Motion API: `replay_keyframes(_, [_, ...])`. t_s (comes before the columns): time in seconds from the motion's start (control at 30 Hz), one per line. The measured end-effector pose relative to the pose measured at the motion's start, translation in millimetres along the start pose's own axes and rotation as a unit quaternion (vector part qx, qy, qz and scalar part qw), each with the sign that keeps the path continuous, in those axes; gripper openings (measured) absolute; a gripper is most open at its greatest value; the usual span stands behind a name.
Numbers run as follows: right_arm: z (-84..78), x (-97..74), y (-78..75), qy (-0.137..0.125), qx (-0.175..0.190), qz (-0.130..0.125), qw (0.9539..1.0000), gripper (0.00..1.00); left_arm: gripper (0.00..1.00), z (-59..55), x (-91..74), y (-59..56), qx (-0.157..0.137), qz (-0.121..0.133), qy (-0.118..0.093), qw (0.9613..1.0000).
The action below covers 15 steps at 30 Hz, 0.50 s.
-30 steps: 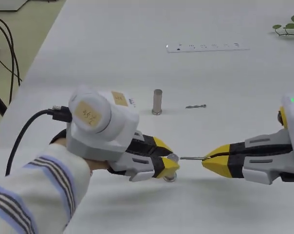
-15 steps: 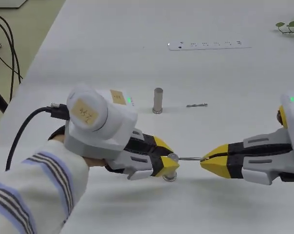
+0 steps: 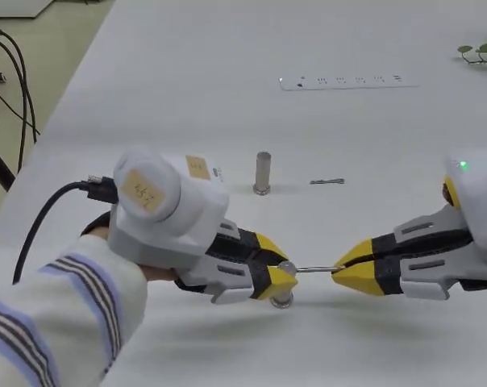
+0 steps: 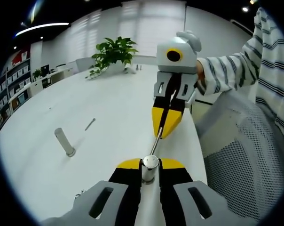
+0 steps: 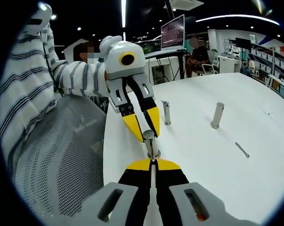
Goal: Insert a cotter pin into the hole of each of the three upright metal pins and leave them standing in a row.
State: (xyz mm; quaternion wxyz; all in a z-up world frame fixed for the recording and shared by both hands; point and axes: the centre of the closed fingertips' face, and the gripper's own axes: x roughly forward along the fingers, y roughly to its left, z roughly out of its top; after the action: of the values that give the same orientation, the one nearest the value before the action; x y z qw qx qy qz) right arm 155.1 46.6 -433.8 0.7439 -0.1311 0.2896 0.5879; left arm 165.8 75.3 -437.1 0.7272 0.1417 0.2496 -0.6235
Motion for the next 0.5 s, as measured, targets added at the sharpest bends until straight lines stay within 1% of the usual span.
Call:
replay_keyframes(0.07, [0.4, 0.0, 1.8, 0.002, -0.013, 0.009, 0.9999, 0.00, 0.09, -0.1, -0.2, -0.2, 0.001, 0.000, 0.000, 1.0000])
replay_keyframes(0.13, [1.4, -0.4, 3.5, 0.002, -0.017, 0.015, 0.9997, 0.00, 0.10, -0.2, -0.2, -0.4, 0.005, -0.001, 0.002, 1.0000])
replay_keyframes(0.23, [1.5, -0.5, 3.6, 0.003, -0.021, 0.015, 0.9997, 0.00, 0.10, -0.1, -0.1, -0.7, 0.011, -0.001, 0.006, 0.9999])
replay_keyframes(0.33, [-0.1, 0.4, 2.8, 0.006, -0.031, 0.015, 0.9994, 0.00, 0.09, 0.0, 0.0, -1.1, 0.028, -0.006, 0.010, 0.9995])
replay_keyframes(0.5, [-1.2, 2.2, -1.1, 0.007, -0.040, 0.019, 0.9990, 0.00, 0.09, 0.3, -0.2, -1.6, 0.040, -0.013, 0.014, 0.9990])
